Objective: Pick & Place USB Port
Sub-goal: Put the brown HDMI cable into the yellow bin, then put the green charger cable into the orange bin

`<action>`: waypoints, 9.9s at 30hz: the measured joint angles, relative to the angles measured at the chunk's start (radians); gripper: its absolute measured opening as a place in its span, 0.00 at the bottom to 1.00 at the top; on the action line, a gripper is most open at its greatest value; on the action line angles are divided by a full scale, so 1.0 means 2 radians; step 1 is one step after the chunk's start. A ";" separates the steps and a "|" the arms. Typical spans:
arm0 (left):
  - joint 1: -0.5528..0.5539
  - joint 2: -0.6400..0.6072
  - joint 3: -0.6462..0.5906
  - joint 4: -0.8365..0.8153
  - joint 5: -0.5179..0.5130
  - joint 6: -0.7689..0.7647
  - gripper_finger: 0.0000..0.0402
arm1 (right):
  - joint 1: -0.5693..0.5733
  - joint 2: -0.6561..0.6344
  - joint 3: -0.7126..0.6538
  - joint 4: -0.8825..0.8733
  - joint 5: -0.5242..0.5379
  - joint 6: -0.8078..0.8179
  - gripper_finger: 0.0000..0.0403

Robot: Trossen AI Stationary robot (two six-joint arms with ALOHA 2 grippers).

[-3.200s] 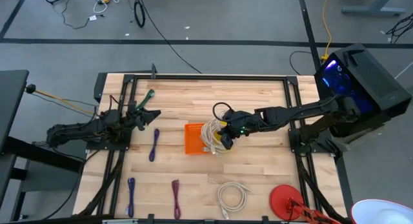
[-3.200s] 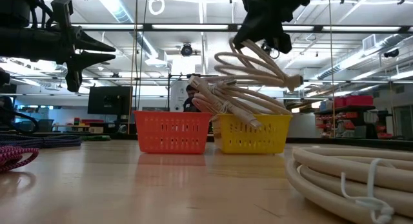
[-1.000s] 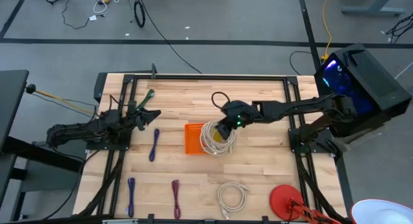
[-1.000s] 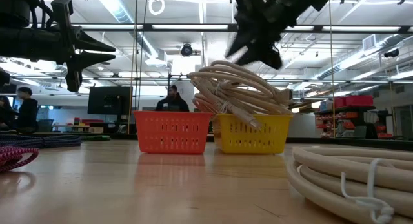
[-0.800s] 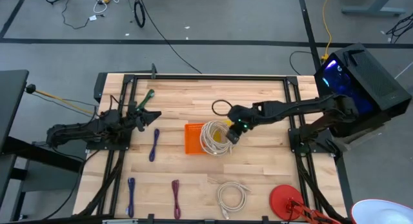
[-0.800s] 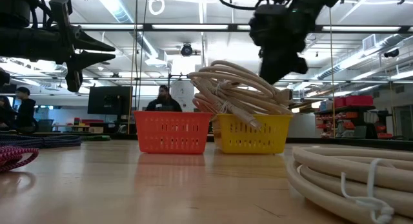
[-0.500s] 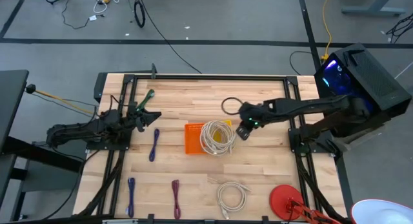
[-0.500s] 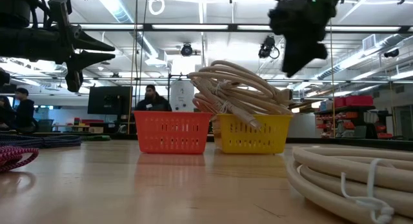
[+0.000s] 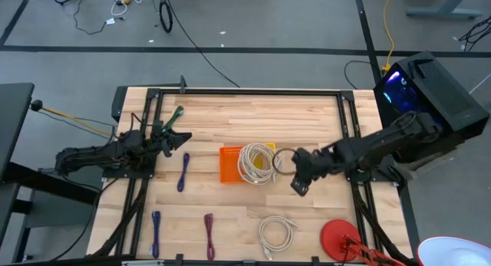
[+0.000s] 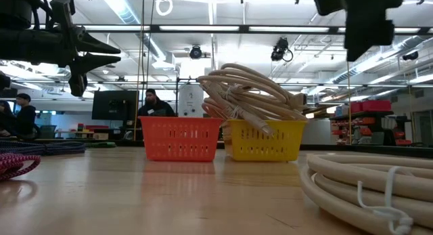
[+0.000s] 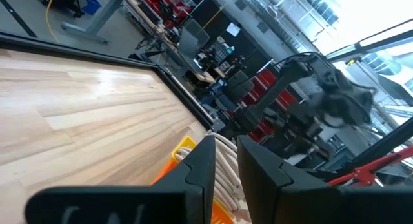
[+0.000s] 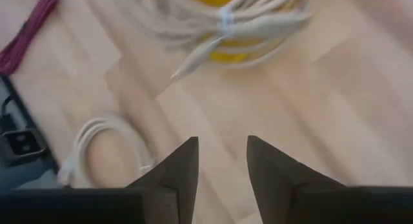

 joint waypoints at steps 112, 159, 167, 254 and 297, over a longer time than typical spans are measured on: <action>0.000 0.000 0.000 -0.011 0.044 0.014 0.17 | 0.115 0.046 -0.002 -0.087 0.060 0.219 0.00; 0.000 0.000 0.000 -0.008 0.012 0.013 0.17 | -0.172 0.029 0.000 0.188 -0.015 -0.164 0.00; 0.000 0.000 0.000 -0.008 0.012 0.019 0.17 | -0.184 0.029 0.000 0.177 -0.026 -0.170 0.00; 0.041 0.056 0.068 -0.215 -0.061 0.086 0.15 | -0.231 0.064 0.000 0.261 -0.001 -0.208 0.15; 0.406 0.684 0.434 -0.552 0.025 0.405 0.41 | -0.201 0.063 0.000 0.278 -0.045 -0.244 0.15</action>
